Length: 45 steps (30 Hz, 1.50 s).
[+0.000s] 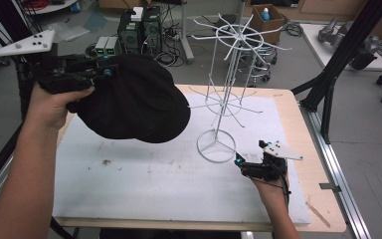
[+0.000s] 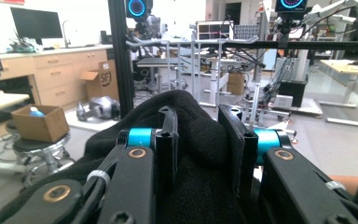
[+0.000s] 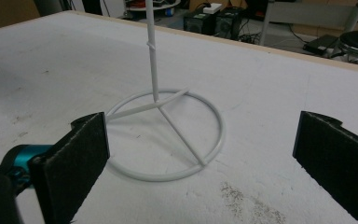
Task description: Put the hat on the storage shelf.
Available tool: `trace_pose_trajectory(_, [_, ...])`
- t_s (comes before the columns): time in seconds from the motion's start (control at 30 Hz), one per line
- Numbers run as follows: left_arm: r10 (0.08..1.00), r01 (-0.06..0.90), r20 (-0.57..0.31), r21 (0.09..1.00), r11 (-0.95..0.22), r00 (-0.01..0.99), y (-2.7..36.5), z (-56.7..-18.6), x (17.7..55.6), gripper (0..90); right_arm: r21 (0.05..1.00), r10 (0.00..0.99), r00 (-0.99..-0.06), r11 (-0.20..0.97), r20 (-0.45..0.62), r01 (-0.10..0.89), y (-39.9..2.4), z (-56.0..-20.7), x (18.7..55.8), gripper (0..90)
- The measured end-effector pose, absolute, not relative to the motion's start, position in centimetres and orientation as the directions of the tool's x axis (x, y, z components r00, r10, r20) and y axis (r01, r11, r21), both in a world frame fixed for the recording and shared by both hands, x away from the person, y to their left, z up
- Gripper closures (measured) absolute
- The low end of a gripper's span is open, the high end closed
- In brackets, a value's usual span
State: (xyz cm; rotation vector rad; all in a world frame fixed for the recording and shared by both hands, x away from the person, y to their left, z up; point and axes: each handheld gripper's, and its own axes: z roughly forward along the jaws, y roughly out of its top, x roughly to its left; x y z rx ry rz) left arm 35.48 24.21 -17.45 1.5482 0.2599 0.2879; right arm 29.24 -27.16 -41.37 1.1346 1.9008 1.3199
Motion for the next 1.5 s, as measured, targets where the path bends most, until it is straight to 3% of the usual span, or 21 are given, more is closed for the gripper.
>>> trace_pose_trajectory(0.47, [0.339,-0.048,0.029,0.998,0.047,0.940,25.3,-16.5,34.9,69.3,0.931,0.874,-0.486,0.159,0.022,0.328,-27.0,-41.4,29.3,2.5])
trace_pose_trajectory(1.5, [0.147,-0.118,0.081,0.959,0.259,0.986,23.2,-9.0,34.4,69.2,0.930,0.872,-0.489,0.162,0.022,0.330,-27.0,-41.5,29.4,2.5])
